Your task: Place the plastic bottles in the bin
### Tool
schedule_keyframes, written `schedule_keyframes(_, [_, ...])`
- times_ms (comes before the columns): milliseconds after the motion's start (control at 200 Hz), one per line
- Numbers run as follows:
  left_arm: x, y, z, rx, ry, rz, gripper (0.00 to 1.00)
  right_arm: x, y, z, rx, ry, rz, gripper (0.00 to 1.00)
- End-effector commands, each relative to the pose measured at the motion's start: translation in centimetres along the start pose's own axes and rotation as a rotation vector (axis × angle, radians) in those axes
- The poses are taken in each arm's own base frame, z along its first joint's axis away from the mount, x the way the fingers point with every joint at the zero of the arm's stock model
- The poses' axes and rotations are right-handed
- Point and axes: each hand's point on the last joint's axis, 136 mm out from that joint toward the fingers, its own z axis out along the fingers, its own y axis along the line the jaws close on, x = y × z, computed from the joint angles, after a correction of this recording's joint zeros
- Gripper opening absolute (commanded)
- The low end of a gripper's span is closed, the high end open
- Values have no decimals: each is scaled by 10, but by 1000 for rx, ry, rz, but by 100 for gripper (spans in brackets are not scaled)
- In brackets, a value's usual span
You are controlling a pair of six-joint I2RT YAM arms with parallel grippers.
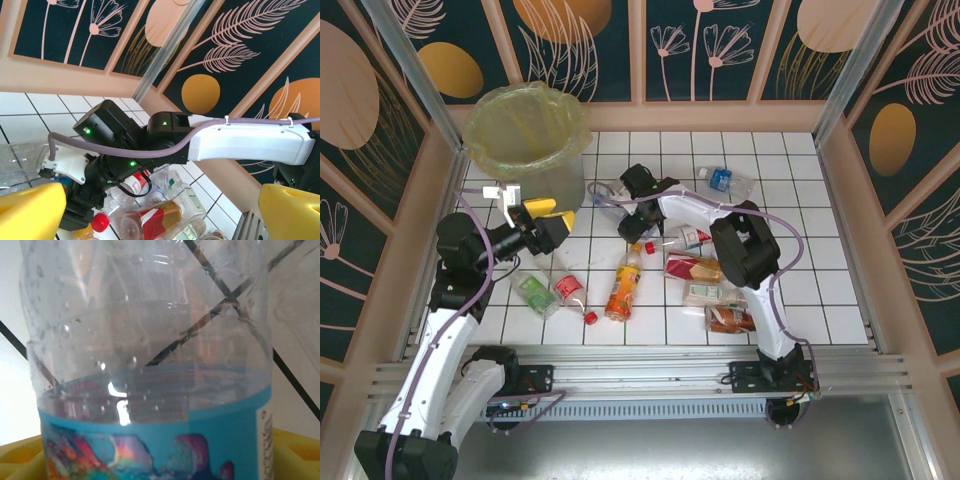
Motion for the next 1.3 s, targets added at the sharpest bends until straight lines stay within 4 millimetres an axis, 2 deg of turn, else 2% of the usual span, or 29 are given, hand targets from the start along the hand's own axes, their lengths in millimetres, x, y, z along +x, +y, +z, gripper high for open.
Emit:
schedule_keyframes(0, [-3,-4,0,24,-16,15,99,-5,0,-9,6,-26,-1,80])
schedule_keyframes(115, [-3,-4,0,24,-16,15,99,-8,1,-11,5,-35,-7,72])
schedule_keyframes(310, [-3,-3,1,23,-15,13,99,-17,-2,-19,19,-61,-18,67])
schedule_keyframes(520, [-3,-2,1,20,-15,11,99,-25,-6,-36,34,-106,-18,67])
schedule_keyframes(811, [-12,0,3,7,-55,-9,99,-38,-12,-80,33,-206,18,68])
schedule_keyframes(951, [-14,9,9,-6,-88,-76,99,-40,-15,-106,13,-277,69,68])
schedule_keyframes(1106, [-6,21,25,-35,-74,-140,99,-40,-10,-134,-32,-369,120,68])
schedule_keyframes(1296, [11,29,55,-18,-35,-238,99,-34,-2,-165,-78,-460,178,68])
